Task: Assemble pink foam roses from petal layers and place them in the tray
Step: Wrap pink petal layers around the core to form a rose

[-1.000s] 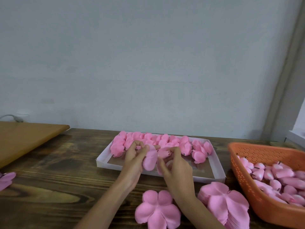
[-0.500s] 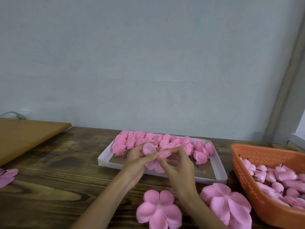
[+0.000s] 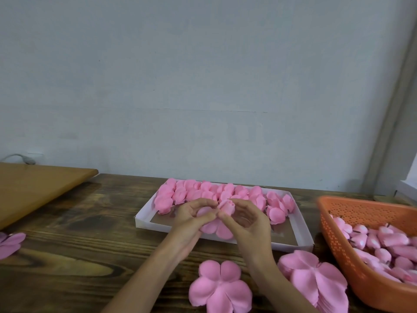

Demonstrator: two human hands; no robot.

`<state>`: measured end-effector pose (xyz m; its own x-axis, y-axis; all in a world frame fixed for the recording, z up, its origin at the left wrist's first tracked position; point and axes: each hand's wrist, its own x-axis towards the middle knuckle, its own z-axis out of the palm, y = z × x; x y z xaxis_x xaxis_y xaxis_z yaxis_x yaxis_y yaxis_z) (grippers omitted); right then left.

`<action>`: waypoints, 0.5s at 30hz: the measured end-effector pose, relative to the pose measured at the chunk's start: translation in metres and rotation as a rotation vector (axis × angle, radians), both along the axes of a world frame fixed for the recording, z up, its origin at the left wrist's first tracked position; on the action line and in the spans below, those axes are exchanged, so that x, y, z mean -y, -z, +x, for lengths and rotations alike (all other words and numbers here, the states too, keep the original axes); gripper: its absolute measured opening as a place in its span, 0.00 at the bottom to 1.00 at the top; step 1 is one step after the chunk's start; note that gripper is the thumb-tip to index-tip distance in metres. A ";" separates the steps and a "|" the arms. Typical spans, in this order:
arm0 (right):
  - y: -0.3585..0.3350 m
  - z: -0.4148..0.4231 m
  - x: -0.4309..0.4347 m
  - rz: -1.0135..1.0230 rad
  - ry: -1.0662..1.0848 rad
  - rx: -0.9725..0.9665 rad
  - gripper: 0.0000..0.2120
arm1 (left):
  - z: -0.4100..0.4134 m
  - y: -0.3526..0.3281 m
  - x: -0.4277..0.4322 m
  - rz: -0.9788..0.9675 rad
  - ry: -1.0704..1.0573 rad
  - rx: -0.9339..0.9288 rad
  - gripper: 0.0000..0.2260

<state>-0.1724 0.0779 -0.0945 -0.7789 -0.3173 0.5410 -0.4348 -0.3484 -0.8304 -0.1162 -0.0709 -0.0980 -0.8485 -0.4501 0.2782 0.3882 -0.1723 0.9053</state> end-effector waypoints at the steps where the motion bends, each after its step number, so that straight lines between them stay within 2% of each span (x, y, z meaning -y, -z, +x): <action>1: -0.001 0.001 0.000 -0.016 -0.005 0.000 0.16 | 0.000 0.000 0.001 0.002 -0.005 -0.004 0.10; 5: -0.008 -0.001 -0.003 -0.059 -0.025 0.038 0.15 | -0.002 0.001 0.002 0.021 0.016 0.030 0.24; 7: -0.011 -0.003 -0.005 -0.043 -0.047 0.049 0.14 | -0.002 0.002 0.003 0.043 -0.019 0.064 0.27; 10: -0.011 -0.005 -0.007 0.014 -0.079 0.009 0.11 | -0.001 0.003 0.005 0.078 -0.082 0.085 0.26; 15: -0.006 -0.003 -0.005 0.136 -0.112 -0.020 0.12 | 0.002 0.000 0.000 -0.021 -0.205 0.149 0.16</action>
